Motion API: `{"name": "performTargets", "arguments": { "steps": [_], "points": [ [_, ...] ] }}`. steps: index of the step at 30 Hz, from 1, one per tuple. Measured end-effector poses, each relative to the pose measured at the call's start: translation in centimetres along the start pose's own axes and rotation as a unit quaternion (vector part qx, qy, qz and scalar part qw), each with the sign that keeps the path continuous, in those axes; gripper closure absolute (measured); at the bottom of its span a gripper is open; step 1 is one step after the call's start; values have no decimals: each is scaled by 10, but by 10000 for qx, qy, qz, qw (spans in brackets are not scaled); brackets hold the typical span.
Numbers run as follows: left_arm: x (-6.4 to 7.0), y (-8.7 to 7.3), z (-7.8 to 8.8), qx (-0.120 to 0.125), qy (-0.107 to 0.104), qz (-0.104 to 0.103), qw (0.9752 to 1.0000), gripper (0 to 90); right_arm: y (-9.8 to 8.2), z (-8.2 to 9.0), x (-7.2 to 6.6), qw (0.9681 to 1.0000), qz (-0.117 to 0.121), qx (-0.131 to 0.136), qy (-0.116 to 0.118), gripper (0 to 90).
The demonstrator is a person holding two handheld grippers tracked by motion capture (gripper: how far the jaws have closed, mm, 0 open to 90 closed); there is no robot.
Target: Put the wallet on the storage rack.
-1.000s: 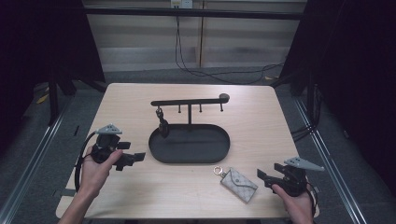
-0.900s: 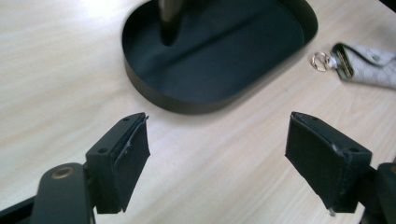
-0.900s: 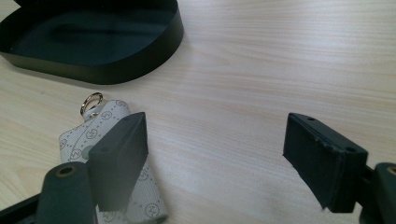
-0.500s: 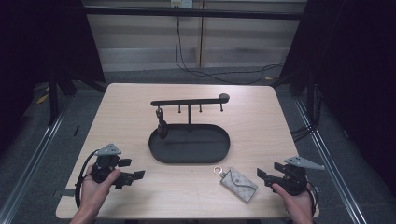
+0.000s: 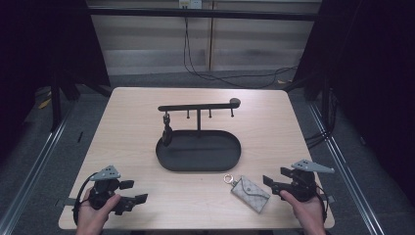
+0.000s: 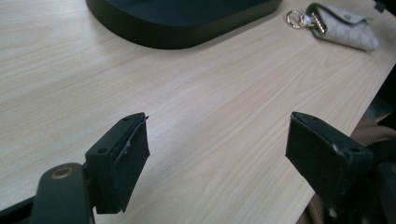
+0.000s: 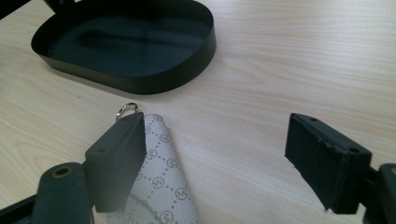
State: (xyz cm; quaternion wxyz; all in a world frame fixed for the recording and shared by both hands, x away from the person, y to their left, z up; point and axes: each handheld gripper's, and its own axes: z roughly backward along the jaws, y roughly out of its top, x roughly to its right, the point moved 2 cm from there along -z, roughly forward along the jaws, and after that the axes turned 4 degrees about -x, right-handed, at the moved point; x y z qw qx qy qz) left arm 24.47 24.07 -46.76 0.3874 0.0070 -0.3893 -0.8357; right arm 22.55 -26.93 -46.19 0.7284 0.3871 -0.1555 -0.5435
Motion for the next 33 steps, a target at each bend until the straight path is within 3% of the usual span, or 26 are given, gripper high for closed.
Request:
{"name": "performTargets", "arguments": {
  "steps": [8,10,14,18,24,29,33],
  "points": [
    [2,-10,-4,3,-52,40,10000,206,15,-1,-7,9996,95,-225,115,224],
    [2,-11,-5,-9,-50,57,10000,204,19,-1,-7,9993,84,-262,246,244],
    [3,-10,-6,-65,-38,-66,9999,204,26,-2,-13,9970,291,-501,508,253],
    [2,-10,-3,14,4,-83,10000,204,32,-7,-20,9932,453,-838,667,256],
    [1,-11,-2,21,-4,-84,10000,204,40,-14,-25,9883,512,-1262,691,280],
    [4,-10,-2,15,-45,-120,9999,203,47,-19,-30,9836,617,-1558,663,225],
    [6,-10,-3,-7,-46,-125,9999,202,50,-23,-34,9771,707,-1861,751,197]
  ]
}}
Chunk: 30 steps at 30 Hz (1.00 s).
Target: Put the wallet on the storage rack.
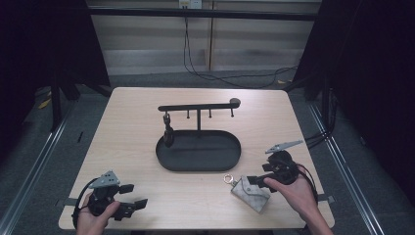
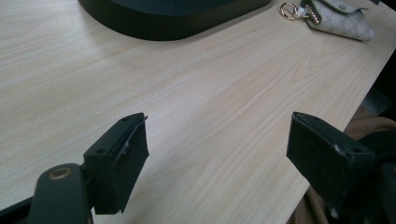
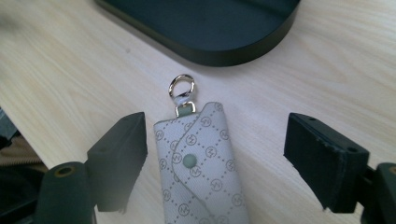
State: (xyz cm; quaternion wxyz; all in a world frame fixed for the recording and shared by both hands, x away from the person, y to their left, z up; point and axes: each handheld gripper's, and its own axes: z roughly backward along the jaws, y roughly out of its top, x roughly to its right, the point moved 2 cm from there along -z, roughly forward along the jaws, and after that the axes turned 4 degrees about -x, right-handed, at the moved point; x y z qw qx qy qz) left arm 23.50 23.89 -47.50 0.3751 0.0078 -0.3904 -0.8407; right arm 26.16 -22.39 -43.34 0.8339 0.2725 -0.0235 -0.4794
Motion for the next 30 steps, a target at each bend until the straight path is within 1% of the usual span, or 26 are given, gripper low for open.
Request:
{"name": "performTargets", "arguments": {
  "steps": [2,5,8,10,13,16,19,20,22,23,24,25,26,28,30],
  "points": [
    [1,0,0,5,-19,-13,10000,202,1,-2,-2,10000,28,-85,29,192],
    [1,0,-1,2,-38,-10,10000,202,4,-5,-4,9994,114,-312,44,193],
    [1,0,0,-2,-34,-57,10000,202,8,-8,-6,9987,148,-485,51,215],
    [1,0,0,-1,-36,-48,10000,202,10,-9,-7,9980,203,-600,64,240],
    [1,0,1,16,-35,-23,10000,202,12,-13,-10,9968,287,-742,28,239],
    [1,0,1,21,-34,-18,10000,201,14,-17,-12,9951,338,-929,41,236],
    [1,0,1,9,-21,-42,10000,202,14,-22,-12,9923,369,-1176,81,221],
    [2,0,1,24,40,-71,10000,202,14,-23,-12,9919,380,-1211,44,222],
    [2,1,1,26,1,-72,10000,202,13,-26,-13,9910,397,-1274,57,224],
    [2,1,1,37,34,-91,9999,201,13,-27,-13,9909,405,-1279,56,224],
    [1,1,1,40,36,-82,10000,201,13,-28,-13,9901,397,-1343,69,226],
    [1,0,1,45,11,-62,10000,202,13,-30,-14,9891,449,-1402,70,231],
    [1,1,1,59,4,-41,10000,202,12,-31,-14,9884,473,-1439,65,231],
    [0,1,2,57,16,-64,10000,201,12,-32,-16,9870,504,-1526,98,243],
    [1,1,1,62,4,-28,10000,202,12,-34,-16,9859,547,-1576,91,251]
  ]
}}
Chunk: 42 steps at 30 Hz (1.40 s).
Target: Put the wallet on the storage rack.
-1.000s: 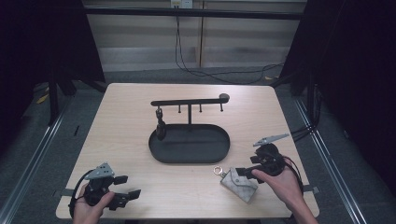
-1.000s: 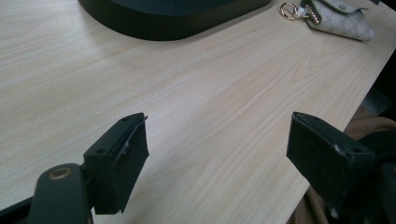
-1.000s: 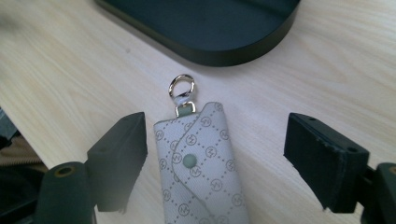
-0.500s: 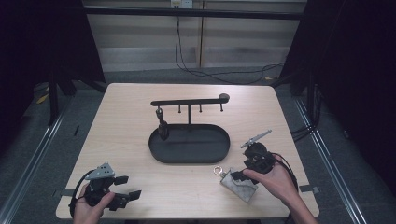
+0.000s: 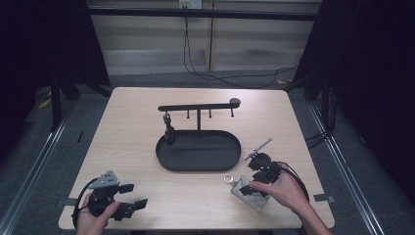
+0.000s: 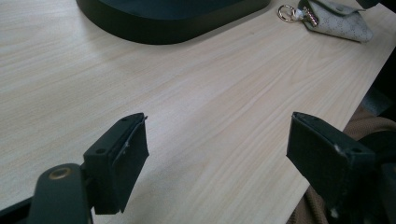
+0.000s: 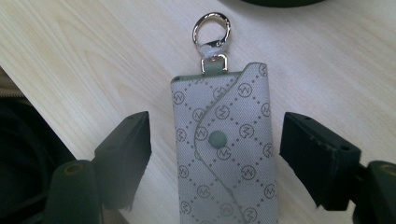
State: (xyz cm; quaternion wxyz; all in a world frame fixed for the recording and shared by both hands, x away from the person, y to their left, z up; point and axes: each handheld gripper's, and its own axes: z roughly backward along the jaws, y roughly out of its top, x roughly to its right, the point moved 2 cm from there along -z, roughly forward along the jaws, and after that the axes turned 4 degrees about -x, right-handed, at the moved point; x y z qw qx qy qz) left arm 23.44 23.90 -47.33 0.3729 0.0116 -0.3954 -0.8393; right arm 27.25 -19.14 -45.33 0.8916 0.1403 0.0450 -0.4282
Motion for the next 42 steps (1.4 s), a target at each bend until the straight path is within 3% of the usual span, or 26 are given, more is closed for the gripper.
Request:
{"name": "performTargets", "arguments": {
  "steps": [10,24,42],
  "points": [
    [-2,0,1,-2,9,-15,10000,201,-1,-11,2,9996,20,-290,-17,278],
    [-2,0,0,-30,-14,17,10000,200,3,-25,3,9979,133,-606,-211,282],
    [-5,-1,0,-68,-16,23,10000,200,8,-38,1,9957,276,-843,-252,265]
  ]
}}
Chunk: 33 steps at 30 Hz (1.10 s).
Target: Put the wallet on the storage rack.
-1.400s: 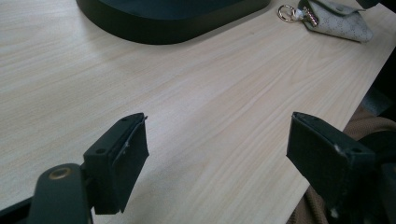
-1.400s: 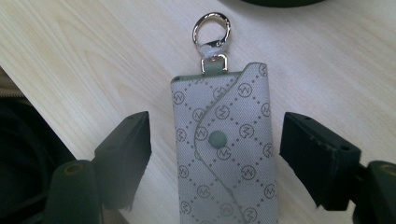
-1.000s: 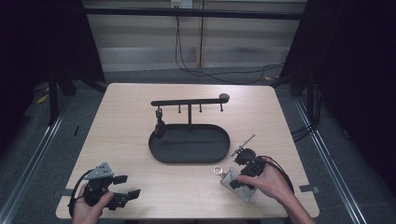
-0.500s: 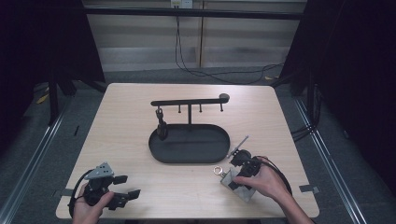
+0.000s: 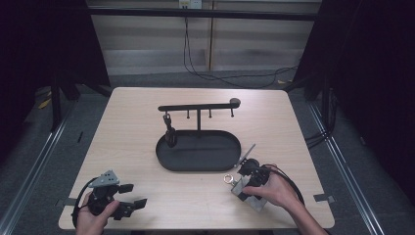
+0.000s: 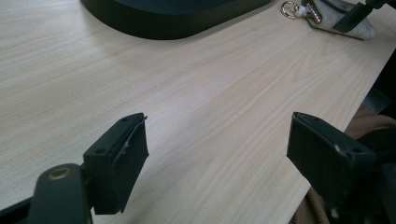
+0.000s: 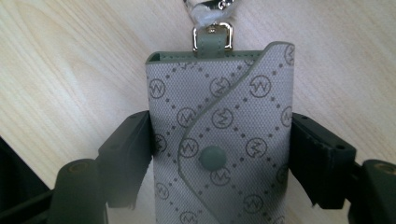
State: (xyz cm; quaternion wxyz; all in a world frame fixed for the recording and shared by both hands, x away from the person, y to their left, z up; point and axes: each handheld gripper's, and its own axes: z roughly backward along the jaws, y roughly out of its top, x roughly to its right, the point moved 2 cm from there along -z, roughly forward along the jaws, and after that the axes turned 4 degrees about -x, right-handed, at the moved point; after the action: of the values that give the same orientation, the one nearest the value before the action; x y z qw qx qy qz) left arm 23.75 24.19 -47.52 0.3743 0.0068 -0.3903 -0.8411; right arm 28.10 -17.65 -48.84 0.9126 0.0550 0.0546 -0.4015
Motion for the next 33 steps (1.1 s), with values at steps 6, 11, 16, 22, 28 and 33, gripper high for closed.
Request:
{"name": "performTargets", "arguments": {
  "steps": [6,11,16,22,28,33],
  "points": [
    [0,0,0,11,12,33,10000,200,1,0,0,10000,3,-29,-33,295],
    [-1,0,-1,3,2,27,10000,200,1,3,1,10000,-84,-37,38,326],
    [-2,0,0,-6,20,26,10000,200,0,6,0,9999,-94,-121,-18,337],
    [-2,0,0,-15,-24,59,10000,200,0,16,2,9998,-156,-122,-82,339],
    [-3,0,0,6,-11,99,10000,197,2,26,4,9996,-239,-135,-112,340],
    [-2,0,-1,-32,-31,91,9999,198,5,32,4,9994,-267,-143,-152,340]
  ]
}}
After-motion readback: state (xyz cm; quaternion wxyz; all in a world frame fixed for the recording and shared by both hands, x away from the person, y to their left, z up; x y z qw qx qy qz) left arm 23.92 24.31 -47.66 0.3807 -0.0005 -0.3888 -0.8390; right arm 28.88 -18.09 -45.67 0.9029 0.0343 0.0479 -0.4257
